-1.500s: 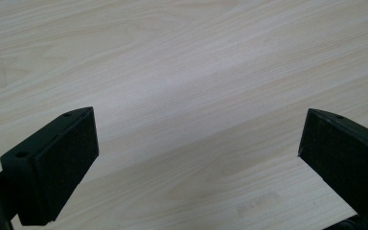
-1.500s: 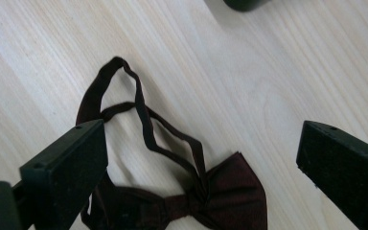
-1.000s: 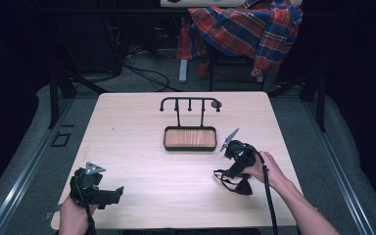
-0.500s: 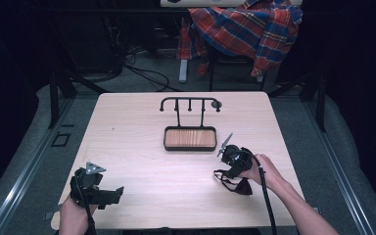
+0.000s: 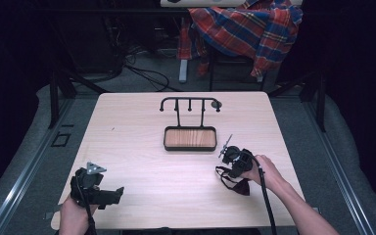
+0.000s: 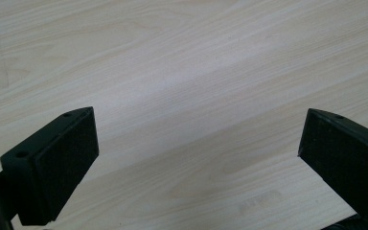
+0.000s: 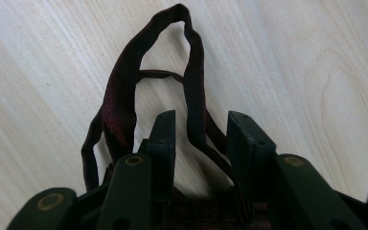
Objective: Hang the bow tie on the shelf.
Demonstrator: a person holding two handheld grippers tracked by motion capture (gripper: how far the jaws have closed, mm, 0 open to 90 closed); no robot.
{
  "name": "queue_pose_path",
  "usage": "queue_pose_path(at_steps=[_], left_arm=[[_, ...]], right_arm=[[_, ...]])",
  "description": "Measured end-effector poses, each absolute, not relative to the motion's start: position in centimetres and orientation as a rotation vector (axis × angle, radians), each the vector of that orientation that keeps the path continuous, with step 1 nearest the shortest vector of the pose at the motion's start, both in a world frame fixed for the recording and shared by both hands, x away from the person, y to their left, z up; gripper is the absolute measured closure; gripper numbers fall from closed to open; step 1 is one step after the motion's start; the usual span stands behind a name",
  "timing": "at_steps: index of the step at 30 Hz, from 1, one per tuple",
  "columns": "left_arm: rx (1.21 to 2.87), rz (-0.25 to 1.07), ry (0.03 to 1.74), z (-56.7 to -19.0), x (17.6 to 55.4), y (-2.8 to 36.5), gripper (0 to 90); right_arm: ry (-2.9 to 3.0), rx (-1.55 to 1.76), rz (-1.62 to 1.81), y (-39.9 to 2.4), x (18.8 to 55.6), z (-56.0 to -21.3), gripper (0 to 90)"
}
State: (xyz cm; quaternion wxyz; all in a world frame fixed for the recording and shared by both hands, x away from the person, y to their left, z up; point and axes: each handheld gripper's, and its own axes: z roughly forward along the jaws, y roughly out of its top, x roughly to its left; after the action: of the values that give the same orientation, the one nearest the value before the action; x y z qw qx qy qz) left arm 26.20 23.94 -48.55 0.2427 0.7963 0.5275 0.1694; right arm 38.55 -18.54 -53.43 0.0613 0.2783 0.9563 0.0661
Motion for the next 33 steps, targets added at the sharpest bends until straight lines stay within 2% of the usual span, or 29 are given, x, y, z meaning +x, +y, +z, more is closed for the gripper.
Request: queue_pose_path(at_steps=[4,5,10,33], left_arm=[[2.177,0.463,1.442,-48.6,26.2,23.9,0.1],[2.174,0.463,1.443,-48.6,26.2,23.9,0.1],[2.174,0.462,1.442,-48.5,26.2,23.9,0.1],[2.178,0.465,1.440,-48.5,26.2,23.9,0.2]], right_arm=[[2.891,0.826,0.148,-18.6,38.6,-53.3,76.5],[2.898,0.834,0.154,-18.7,38.6,-53.5,82.0],[2.886,0.825,0.121,-18.7,38.4,-53.5,87.3],[2.799,0.877,0.263,-19.5,37.9,-50.7,89.3]])
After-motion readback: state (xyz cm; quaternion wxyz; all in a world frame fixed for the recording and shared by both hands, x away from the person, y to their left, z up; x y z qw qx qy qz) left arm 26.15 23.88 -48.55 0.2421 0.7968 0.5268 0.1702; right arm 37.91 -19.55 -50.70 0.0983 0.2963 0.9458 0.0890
